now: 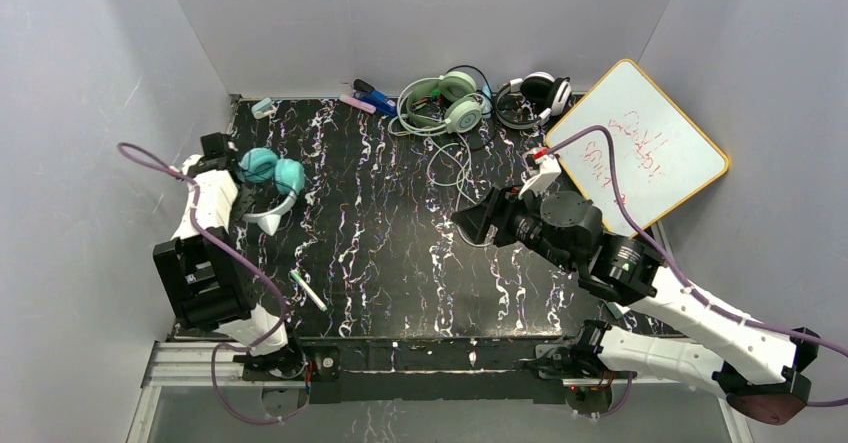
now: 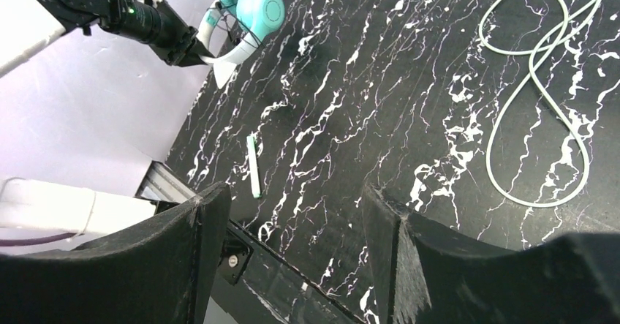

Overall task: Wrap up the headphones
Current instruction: Place the headphones at the corner of the board.

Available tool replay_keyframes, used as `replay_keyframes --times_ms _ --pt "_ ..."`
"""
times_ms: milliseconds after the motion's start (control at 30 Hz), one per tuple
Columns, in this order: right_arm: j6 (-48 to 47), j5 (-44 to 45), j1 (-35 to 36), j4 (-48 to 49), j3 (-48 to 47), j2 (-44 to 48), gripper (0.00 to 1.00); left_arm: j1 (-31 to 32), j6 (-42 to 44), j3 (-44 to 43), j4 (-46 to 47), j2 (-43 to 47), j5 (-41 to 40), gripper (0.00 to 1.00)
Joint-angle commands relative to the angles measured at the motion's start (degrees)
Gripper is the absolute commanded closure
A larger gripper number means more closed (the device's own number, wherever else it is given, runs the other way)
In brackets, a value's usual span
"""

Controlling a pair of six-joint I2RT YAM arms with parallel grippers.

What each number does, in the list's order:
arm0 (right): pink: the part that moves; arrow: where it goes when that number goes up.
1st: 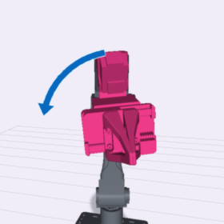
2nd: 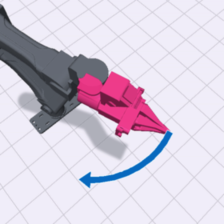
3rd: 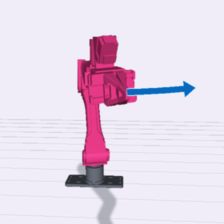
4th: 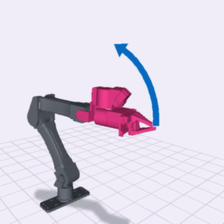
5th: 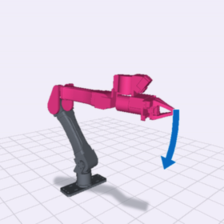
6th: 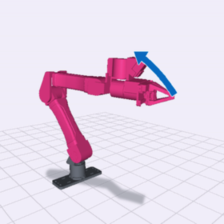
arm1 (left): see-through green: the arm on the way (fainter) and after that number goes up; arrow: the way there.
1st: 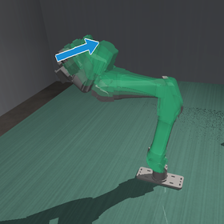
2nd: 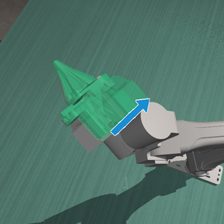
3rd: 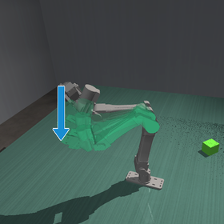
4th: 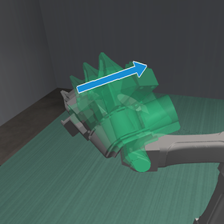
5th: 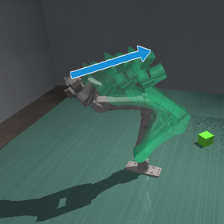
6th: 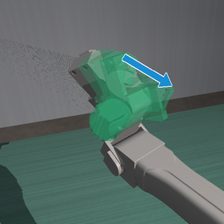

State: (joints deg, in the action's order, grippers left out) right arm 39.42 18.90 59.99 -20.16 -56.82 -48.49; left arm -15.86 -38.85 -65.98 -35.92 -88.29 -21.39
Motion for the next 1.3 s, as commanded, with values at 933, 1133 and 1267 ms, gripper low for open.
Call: replay_keyframes --times_ms 933,1133,1267 --pt "-4.43 2.7 -0.22 -1.35 -3.84 -4.0 0.25 -7.38 -8.87 10.91 -5.3 23.35 14.81 0.02" --pt "-7.58 5.38 -0.22 -10.41 -10.6 -13.57 0.2 5.58 -2.09 9.9 -4.43 26.04 24.0 0.03" --pt "-9.7 5.43 -0.75 -10.25 -10.47 -16.78 0.16 10.95 2.55 9.95 -3.99 23.28 30.57 0.04"
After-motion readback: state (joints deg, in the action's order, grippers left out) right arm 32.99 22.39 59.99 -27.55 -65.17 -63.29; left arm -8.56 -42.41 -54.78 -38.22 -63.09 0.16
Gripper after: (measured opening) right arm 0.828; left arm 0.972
